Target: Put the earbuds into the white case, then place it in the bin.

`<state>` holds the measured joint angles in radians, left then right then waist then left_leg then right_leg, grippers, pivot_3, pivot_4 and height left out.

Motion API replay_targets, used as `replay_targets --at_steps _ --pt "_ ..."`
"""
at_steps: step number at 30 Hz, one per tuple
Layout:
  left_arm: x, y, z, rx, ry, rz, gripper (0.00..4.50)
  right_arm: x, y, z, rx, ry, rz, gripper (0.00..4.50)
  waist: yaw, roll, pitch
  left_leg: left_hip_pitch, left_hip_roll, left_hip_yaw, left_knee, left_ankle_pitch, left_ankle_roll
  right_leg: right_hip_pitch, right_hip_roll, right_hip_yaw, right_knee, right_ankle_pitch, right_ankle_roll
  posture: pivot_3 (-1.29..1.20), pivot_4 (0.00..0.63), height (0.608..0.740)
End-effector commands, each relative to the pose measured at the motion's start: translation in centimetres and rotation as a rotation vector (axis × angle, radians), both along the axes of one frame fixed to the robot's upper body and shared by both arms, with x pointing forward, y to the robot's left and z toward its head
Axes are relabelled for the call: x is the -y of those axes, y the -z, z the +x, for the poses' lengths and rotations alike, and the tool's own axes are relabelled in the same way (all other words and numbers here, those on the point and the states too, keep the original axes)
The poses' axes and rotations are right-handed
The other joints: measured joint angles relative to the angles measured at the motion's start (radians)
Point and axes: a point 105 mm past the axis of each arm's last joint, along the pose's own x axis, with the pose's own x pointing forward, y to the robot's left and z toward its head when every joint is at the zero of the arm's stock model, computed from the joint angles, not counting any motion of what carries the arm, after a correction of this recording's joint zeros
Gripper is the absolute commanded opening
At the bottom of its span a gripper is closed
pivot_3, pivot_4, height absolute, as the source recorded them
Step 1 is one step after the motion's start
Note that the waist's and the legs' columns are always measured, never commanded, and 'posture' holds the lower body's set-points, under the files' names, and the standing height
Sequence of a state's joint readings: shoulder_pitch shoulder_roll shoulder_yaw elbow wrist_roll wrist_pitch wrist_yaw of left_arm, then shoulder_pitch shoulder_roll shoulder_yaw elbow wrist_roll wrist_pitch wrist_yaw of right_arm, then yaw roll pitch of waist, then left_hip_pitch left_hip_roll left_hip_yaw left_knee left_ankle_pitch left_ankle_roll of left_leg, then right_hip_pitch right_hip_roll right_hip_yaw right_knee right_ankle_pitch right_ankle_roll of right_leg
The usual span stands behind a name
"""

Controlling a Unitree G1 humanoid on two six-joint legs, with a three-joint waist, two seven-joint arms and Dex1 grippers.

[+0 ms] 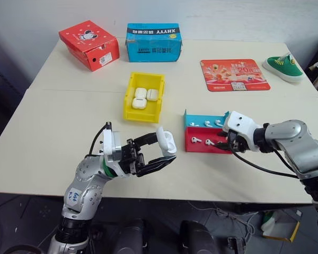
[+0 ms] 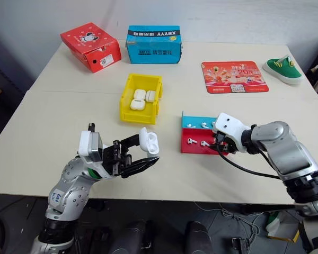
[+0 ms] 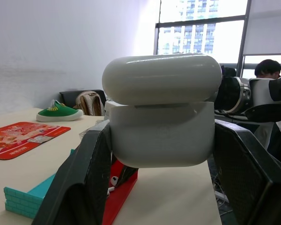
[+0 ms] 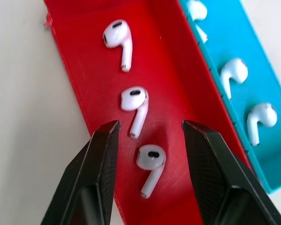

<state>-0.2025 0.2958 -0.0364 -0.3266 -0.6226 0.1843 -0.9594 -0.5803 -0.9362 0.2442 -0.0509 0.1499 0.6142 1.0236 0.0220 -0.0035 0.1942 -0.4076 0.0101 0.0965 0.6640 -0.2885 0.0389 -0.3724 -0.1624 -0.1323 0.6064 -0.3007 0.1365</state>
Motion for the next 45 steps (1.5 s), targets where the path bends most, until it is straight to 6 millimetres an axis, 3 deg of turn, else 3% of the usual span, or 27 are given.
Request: replay_targets --at_steps 1,25,28,31,41,45 --pt "-0.1 -0.4 -0.3 0.035 -0.01 -0.001 2.77 -0.1 -0.8 -0.1 0.012 -0.015 -0.027 2.07 0.0 0.0 0.0 0.0 0.0 0.0 0.0 0.0 0.0 0.0 0.0 0.0 0.0 0.0 0.0 0.0 0.15 0.74" --pt "-0.3 -0.1 -0.6 0.023 -0.002 0.014 2.77 0.2 -0.1 0.4 -0.019 0.057 -0.103 2.07 -0.001 0.0 0.0 0.0 0.0 0.0 0.0 0.0 0.0 -0.001 0.0 0.0 0.0 0.0 0.0 0.0 0.15 0.74" --pt "-0.4 -0.1 -0.6 0.024 -0.003 0.015 2.77 0.2 0.0 0.4 -0.023 0.058 -0.104 1.44 -0.001 0.0 0.0 0.0 0.0 0.0 0.0 0.0 0.0 -0.001 0.0 0.0 0.0 0.0 0.0 0.0 0.15 0.74" --pt "-0.4 -0.1 -0.6 0.024 -0.003 0.016 2.77 0.3 0.1 0.3 -0.028 0.057 -0.111 0.52 -0.001 0.0 0.0 0.0 0.0 0.0 0.0 0.0 0.0 -0.001 0.0 0.0 0.0 0.0 0.0 0.0 0.15 0.74" --pt "-0.4 -0.3 -0.7 0.025 0.003 0.016 2.77 0.3 0.0 0.3 -0.027 0.054 -0.107 0.45 -0.001 0.0 0.0 0.0 0.0 0.0 0.0 0.0 0.0 -0.001 0.0 0.0 0.0 0.0 0.0 0.0 0.15 0.74" --pt "-0.5 -1.0 -1.1 0.015 0.048 -0.024 2.77 0.6 -2.7 -0.2 0.023 0.032 -0.022 0.45 -0.001 0.0 0.0 0.0 0.0 0.0 0.0 0.0 0.0 -0.001 0.0 0.0 0.0 0.0 0.0 0.0 0.15 0.74"
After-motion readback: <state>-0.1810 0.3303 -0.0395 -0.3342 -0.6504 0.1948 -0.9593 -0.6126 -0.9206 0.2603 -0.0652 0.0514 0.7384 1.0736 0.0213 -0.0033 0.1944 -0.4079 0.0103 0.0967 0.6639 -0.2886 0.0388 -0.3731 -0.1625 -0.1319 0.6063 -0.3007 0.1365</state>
